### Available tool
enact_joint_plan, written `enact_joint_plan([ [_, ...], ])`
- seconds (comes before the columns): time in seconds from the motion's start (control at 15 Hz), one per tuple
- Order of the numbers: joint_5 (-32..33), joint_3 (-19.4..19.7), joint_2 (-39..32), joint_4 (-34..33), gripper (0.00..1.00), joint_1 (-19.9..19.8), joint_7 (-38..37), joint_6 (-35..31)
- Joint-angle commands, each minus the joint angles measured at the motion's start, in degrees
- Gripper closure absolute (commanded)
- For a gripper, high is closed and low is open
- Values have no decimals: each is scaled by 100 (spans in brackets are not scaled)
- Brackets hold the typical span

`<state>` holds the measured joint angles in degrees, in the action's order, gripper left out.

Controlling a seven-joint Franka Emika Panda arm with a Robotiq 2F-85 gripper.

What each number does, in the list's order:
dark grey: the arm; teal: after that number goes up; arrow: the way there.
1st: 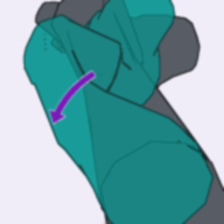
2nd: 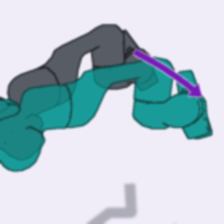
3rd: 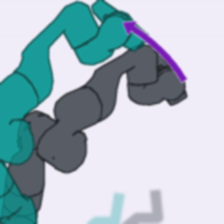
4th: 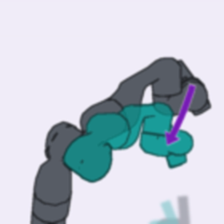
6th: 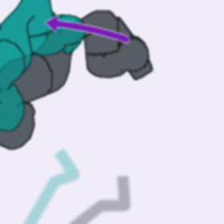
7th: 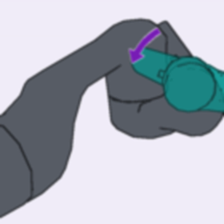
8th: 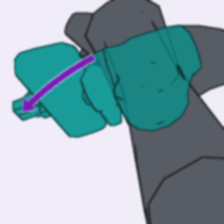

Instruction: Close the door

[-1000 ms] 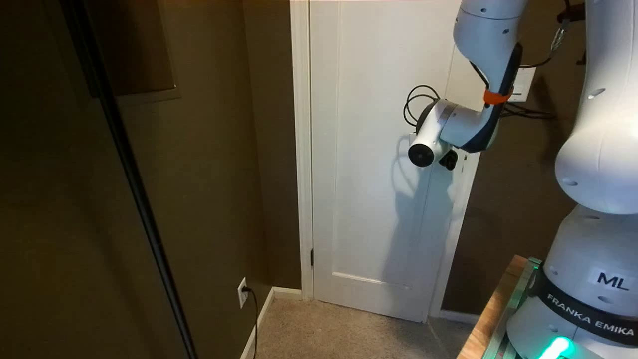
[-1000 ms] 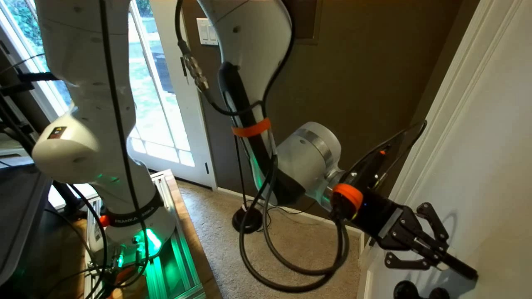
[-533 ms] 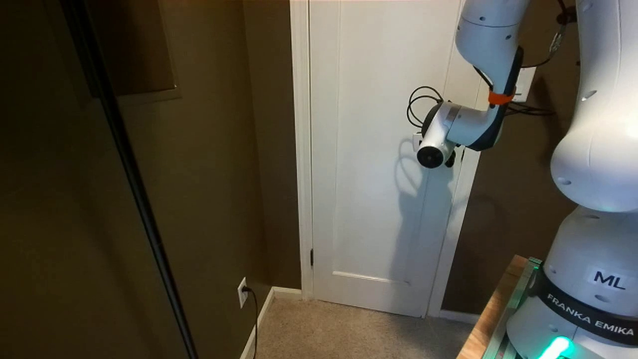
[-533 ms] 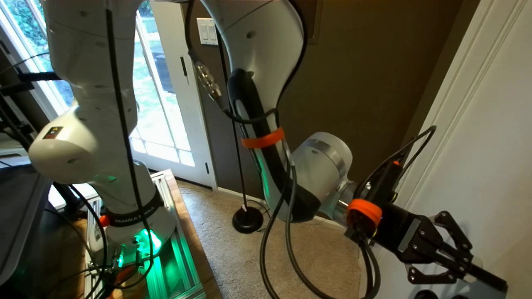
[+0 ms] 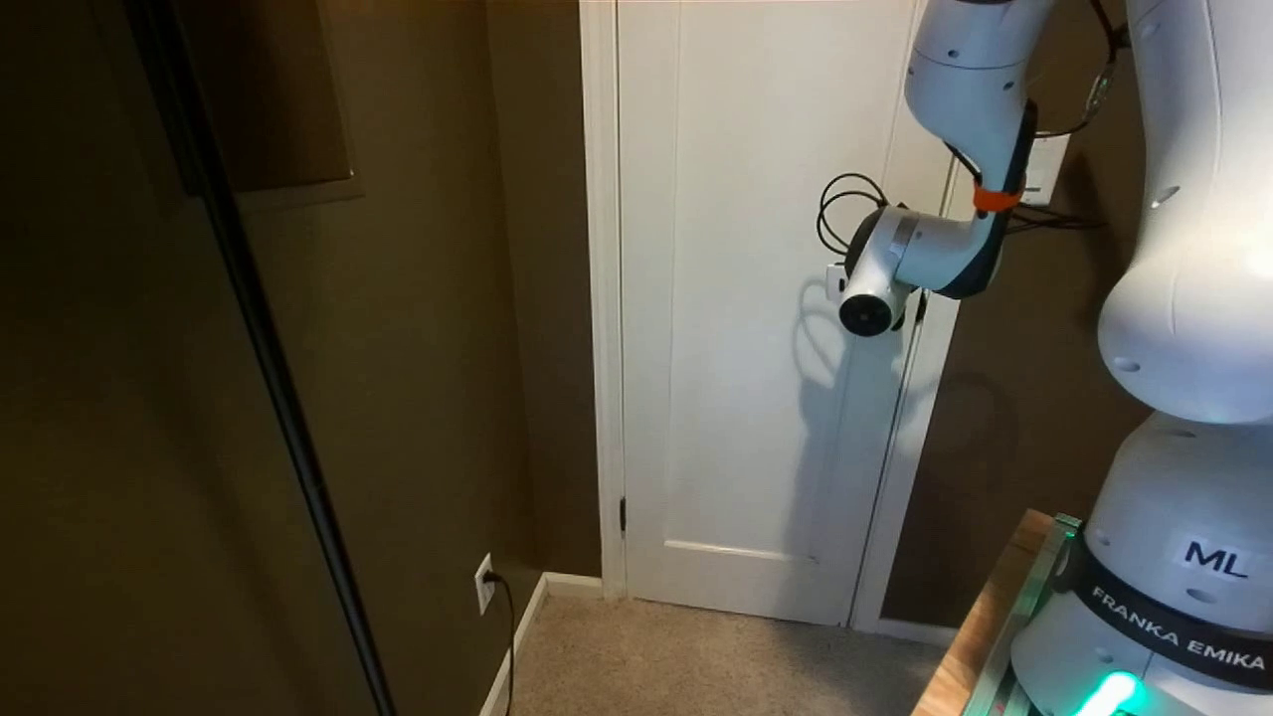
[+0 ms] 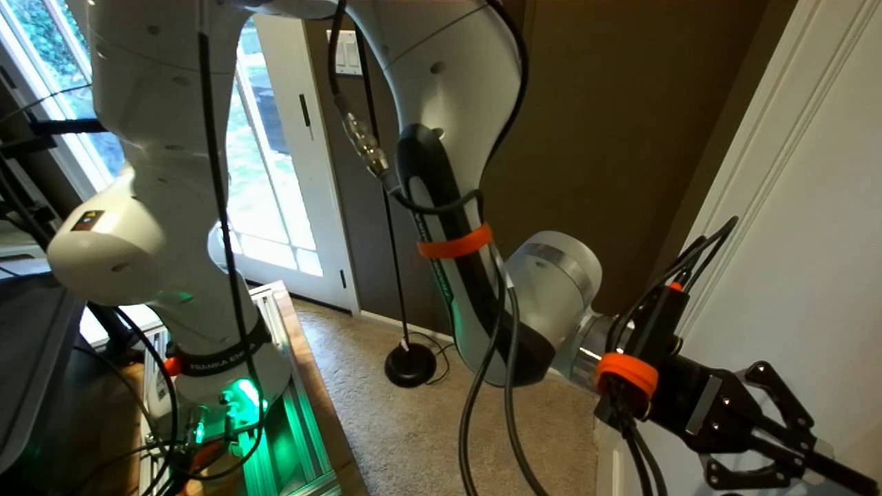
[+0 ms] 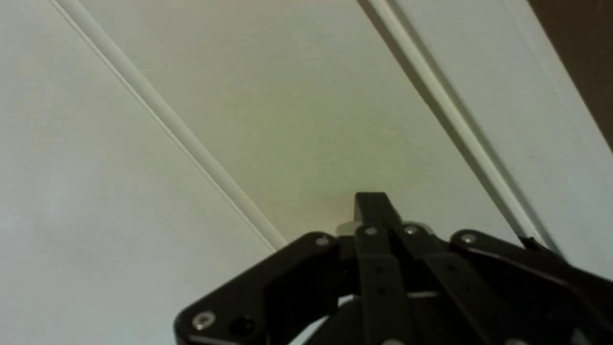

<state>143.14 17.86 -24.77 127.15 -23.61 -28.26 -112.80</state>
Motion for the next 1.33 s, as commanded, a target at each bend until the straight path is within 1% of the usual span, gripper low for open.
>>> enact_joint_plan([
  [0.0,153,-148,158,-226,100,-241,-56,-640],
  [0.13,182,-169,754,175,100,-235,-55,-1259],
  [0.33,63,-142,1578,487,100,-192,238,-2580],
  [0.47,-169,-66,2132,656,100,-131,635,-3476],
  [0.53,-339,-10,2430,787,100,-97,960,-3960],
  [0.6,-603,52,2712,934,74,-47,1396,-4323],
  [0.67,-946,124,2926,1133,73,-32,1831,-4642],
  [0.73,-1210,200,3031,1319,68,-55,2209,-4811],
  [0.8,-1641,253,3161,1555,60,-69,2620,-4963],
  [0.87,-2161,36,3282,1841,54,-319,3045,-4899],
  [0.93,-2638,-26,3404,2088,46,-436,3442,-4870],
  [1.0,-3088,5,3530,2328,40,-503,3849,-4847],
  [1.07,-3543,-9,3585,2541,34,-544,4121,-4782],
  [1.13,-4001,-15,3630,2742,26,-563,4387,-4721],
  [1.27,-4912,14,3716,3119,12,-517,4819,-4549],
])
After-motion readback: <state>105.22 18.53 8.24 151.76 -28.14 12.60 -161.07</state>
